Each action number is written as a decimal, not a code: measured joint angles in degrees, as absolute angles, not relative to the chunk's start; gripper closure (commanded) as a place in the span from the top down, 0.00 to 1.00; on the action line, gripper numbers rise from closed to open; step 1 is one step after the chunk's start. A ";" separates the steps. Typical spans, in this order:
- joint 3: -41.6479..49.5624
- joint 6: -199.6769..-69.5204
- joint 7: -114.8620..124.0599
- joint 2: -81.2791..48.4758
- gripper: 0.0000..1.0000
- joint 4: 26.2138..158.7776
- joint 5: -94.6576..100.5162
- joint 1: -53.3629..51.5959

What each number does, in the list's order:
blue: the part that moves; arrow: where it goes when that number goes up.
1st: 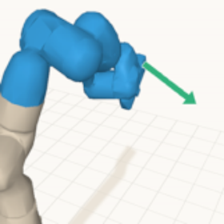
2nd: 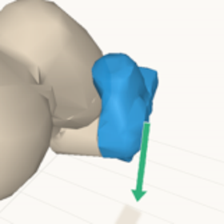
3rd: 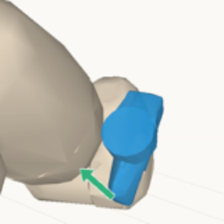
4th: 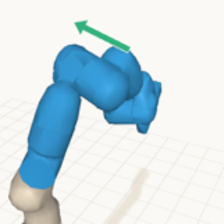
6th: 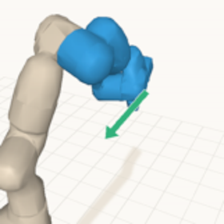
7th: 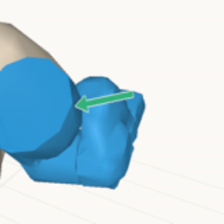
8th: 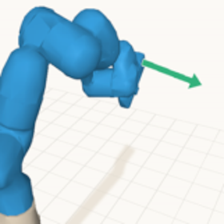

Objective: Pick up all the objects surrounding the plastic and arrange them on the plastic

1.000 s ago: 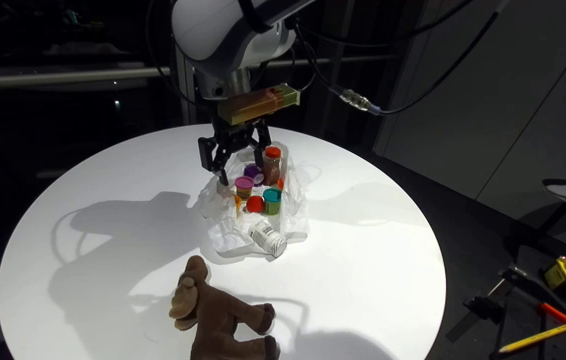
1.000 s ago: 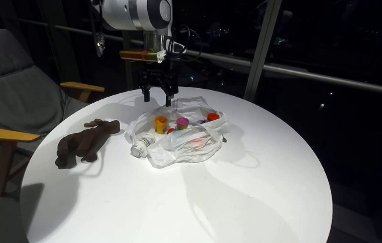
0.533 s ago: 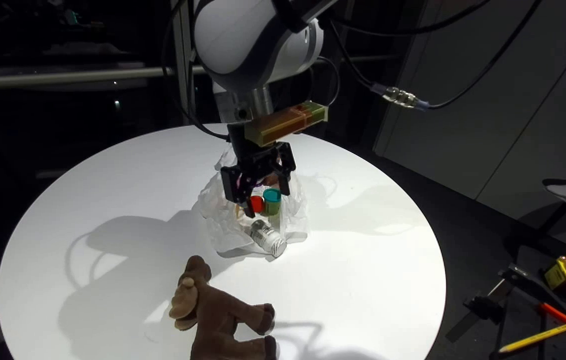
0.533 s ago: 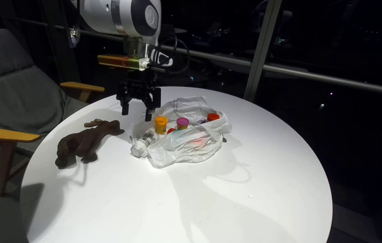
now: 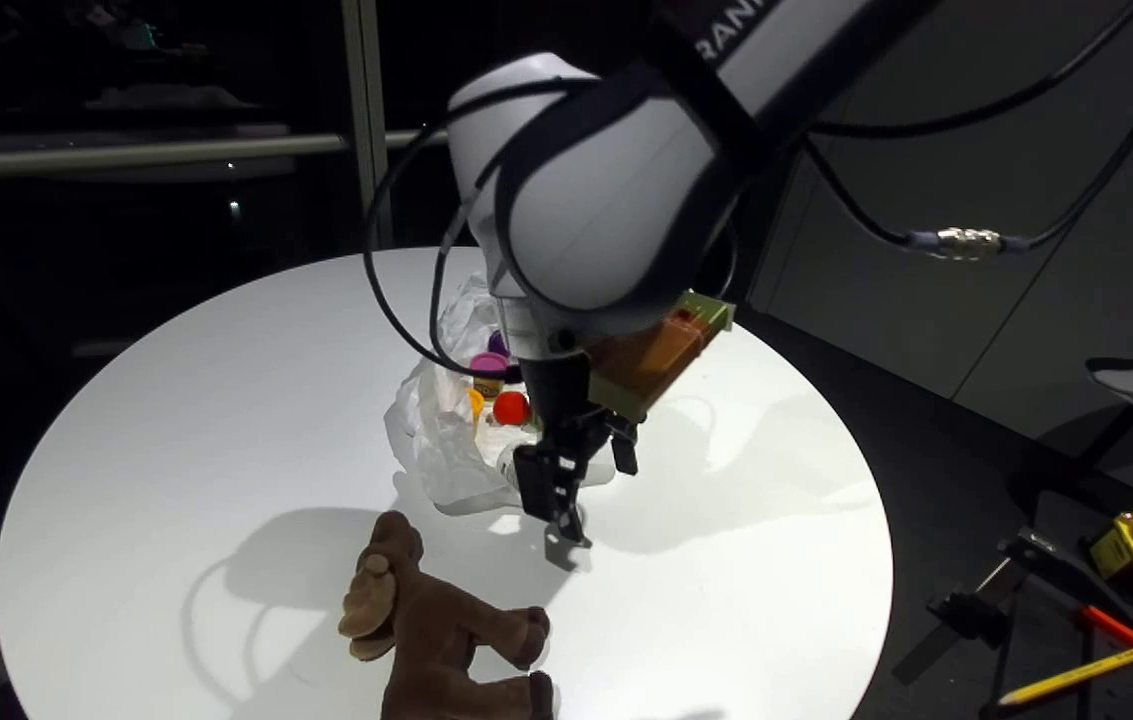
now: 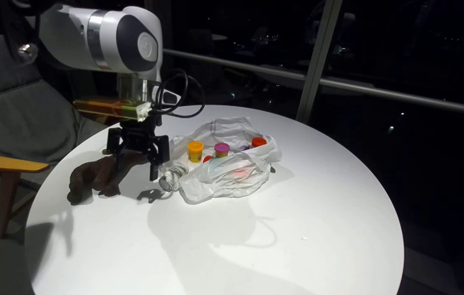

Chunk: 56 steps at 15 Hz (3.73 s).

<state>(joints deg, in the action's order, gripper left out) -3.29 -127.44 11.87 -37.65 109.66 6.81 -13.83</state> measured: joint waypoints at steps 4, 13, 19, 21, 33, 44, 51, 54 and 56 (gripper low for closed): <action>-2.03 -140.25 12.15 -34.76 1.00 122.78 13.71 -14.84; 6.23 -161.78 13.97 -25.67 1.00 138.09 26.93 -17.29; 2.80 -168.21 11.11 -24.99 1.00 138.21 19.15 -14.93; 1.17 -168.54 9.73 -25.57 1.00 137.97 16.38 -14.06; -0.25 -170.35 7.64 -34.12 1.00 128.68 10.78 -13.08; -0.25 -170.26 6.95 -41.32 0.65 120.50 9.00 -11.31; -0.30 -170.26 6.45 -41.44 0.18 120.02 8.67 -10.80; -0.48 -170.25 6.38 -41.43 0.18 120.02 8.63 -10.80; -0.59 -170.20 6.30 -41.42 0.18 120.01 8.62 -10.80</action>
